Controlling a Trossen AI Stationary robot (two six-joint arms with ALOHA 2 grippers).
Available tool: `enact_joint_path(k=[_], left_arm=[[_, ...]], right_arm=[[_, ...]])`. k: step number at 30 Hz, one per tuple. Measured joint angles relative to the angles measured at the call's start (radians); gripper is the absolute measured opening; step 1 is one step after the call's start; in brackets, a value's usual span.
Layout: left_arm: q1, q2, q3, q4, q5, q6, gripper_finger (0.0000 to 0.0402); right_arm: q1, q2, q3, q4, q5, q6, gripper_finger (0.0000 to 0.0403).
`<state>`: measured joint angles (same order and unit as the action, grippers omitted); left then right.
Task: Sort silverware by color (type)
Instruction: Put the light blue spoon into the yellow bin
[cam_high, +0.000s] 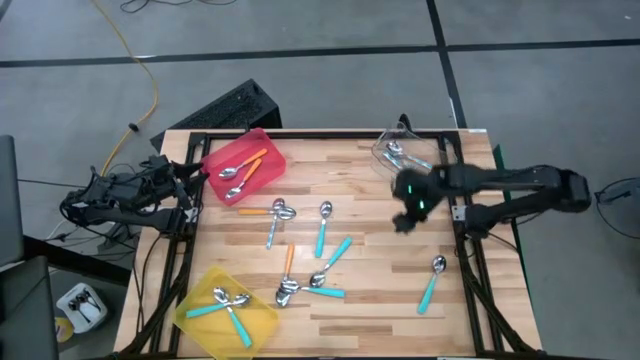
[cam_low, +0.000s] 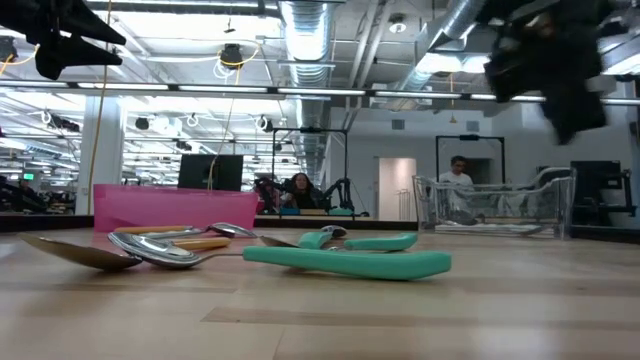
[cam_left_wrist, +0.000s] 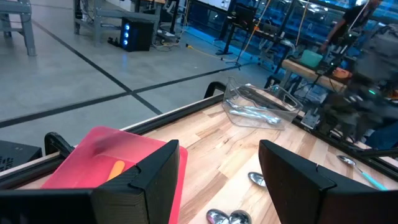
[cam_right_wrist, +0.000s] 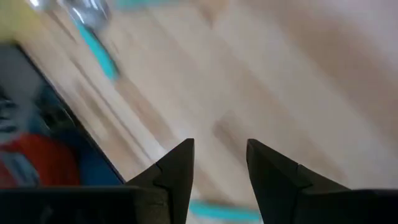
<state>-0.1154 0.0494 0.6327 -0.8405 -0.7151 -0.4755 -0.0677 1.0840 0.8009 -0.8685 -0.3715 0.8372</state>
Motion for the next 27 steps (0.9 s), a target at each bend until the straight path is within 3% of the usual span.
enact_joint_path(k=[4,13,19,22,27], left_arm=[[0.000,0.000,0.000,0.000,0.000,0.000,0.0205],[0.000,0.000,0.000,0.000,0.000,0.000,0.0205],[0.000,0.000,0.000,0.000,0.000,0.000,0.0205],[0.000,0.000,0.000,0.000,0.000,0.000,0.0205],[0.000,0.000,0.000,0.000,0.000,0.000,0.0205]], right_arm=[[0.273,0.000,0.000,-0.075,0.169,0.294,0.0170],[0.799,0.030,-0.001,-0.233,0.563,1.128,0.0170],[0.990,0.165,-0.004,-0.252,0.494,1.443,0.0170],[0.992,0.234,-0.004,-0.220,0.445,1.466,0.0170],[0.941,0.343,-0.004,-0.144,0.448,1.451,0.0170]])
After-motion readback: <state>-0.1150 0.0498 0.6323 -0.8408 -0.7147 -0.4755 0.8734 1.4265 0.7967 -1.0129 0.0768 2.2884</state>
